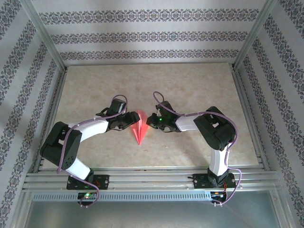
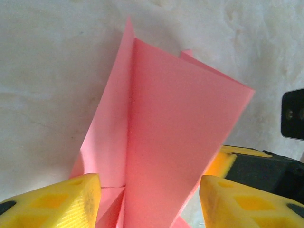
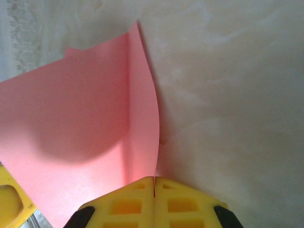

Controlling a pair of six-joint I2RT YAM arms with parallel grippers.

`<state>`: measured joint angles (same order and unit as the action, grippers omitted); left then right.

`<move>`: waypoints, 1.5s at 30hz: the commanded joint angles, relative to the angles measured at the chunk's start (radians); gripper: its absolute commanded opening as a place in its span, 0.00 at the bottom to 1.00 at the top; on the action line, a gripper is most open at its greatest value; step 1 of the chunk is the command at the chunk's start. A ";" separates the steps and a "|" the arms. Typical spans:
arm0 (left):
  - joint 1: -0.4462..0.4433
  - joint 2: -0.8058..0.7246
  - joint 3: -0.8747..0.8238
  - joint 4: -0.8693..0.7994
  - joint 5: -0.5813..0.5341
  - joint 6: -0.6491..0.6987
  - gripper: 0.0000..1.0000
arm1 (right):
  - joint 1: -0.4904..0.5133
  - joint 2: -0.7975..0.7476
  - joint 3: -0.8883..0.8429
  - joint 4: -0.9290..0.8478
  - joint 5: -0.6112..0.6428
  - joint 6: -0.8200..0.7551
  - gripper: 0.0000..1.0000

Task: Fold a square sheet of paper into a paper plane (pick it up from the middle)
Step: Move the paper plane to the top-center of the table.

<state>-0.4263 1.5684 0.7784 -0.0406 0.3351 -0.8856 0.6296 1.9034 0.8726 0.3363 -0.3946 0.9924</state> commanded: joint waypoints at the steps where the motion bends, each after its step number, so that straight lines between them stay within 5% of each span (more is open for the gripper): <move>1: -0.013 0.037 0.008 0.011 -0.007 -0.024 0.58 | -0.010 -0.014 -0.013 0.013 0.000 0.007 0.04; 12: -0.012 0.063 -0.002 0.010 -0.023 -0.027 0.59 | -0.017 -0.024 -0.030 0.010 0.004 0.012 0.04; 22: -0.054 -0.036 -0.032 0.039 0.081 0.007 0.58 | -0.016 -0.023 -0.019 0.004 -0.007 0.012 0.04; 45: -0.114 -0.072 0.038 -0.143 -0.060 0.170 0.67 | -0.017 0.006 0.002 0.000 -0.022 0.018 0.04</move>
<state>-0.5301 1.5032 0.7597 -0.1089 0.3275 -0.7963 0.6235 1.9007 0.8612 0.3485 -0.4015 1.0000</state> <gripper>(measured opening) 0.667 0.051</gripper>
